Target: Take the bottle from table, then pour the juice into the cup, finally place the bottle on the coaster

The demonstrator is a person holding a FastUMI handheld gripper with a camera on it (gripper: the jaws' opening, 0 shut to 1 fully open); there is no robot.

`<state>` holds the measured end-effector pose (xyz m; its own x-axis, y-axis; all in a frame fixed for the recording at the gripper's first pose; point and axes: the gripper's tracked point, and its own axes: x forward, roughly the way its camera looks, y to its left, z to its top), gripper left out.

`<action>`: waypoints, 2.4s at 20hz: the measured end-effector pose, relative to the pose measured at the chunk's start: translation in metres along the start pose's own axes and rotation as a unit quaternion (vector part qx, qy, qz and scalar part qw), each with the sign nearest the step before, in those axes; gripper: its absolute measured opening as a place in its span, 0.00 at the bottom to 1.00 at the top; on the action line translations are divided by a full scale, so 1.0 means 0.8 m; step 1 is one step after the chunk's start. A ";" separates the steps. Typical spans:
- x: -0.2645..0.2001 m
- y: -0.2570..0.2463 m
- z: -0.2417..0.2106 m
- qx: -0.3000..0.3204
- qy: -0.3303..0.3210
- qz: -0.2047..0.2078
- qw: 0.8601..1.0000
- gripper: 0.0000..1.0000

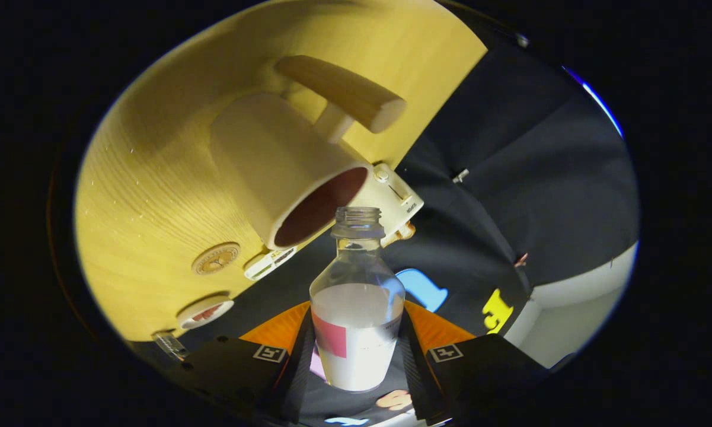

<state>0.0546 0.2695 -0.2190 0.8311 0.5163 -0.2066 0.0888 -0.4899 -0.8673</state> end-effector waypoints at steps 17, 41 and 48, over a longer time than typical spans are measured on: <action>-0.046 0.002 -0.036 0.601 0.084 0.034 0.794 0.72; -0.021 -0.026 -0.184 0.897 0.030 -0.137 0.418 0.73; 0.065 0.052 -0.187 0.887 0.055 -0.143 0.436 0.74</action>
<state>0.1838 0.1714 -0.1981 0.9552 0.2939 -0.0357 -0.2862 0.9475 0.1425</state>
